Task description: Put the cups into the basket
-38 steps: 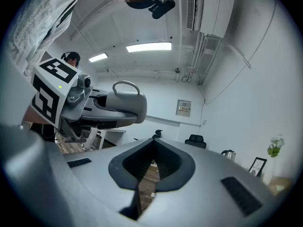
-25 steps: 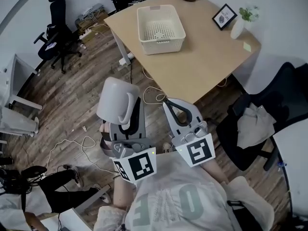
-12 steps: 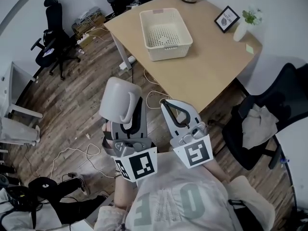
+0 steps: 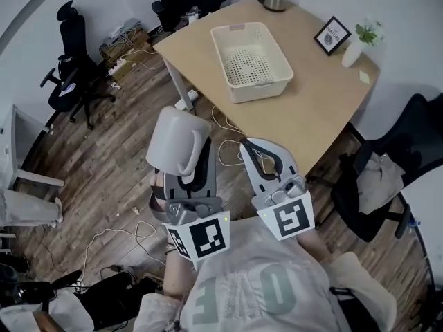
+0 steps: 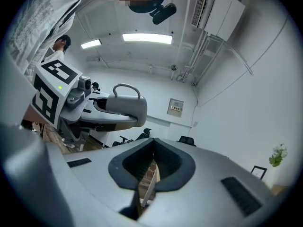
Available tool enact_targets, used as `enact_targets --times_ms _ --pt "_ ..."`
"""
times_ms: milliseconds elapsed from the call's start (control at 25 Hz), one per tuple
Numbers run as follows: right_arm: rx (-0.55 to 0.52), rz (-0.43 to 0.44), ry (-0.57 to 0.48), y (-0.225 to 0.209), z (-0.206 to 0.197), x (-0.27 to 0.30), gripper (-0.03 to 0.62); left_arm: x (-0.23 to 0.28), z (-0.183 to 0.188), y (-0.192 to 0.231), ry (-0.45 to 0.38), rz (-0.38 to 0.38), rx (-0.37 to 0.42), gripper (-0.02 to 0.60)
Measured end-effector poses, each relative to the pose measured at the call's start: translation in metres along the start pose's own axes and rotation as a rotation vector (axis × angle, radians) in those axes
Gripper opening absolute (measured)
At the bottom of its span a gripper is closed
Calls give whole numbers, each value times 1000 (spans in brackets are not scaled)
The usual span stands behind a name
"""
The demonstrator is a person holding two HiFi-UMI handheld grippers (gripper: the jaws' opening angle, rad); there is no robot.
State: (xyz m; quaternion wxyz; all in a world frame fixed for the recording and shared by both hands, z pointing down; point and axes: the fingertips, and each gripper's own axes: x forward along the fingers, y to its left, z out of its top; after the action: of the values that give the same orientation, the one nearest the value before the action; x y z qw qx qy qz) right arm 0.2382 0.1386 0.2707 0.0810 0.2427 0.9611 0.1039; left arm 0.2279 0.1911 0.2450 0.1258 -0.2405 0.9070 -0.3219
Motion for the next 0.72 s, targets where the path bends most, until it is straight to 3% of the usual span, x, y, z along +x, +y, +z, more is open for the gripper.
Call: enact_targets --times_ms 440,720 --pt "-14 -111 29 35 -1 65 -2 -5 -59 64 -58 -64 -8 60" --pt "18 -167 76 16 -22 94 -2 33 -88 78 -56 -98 -34 60"
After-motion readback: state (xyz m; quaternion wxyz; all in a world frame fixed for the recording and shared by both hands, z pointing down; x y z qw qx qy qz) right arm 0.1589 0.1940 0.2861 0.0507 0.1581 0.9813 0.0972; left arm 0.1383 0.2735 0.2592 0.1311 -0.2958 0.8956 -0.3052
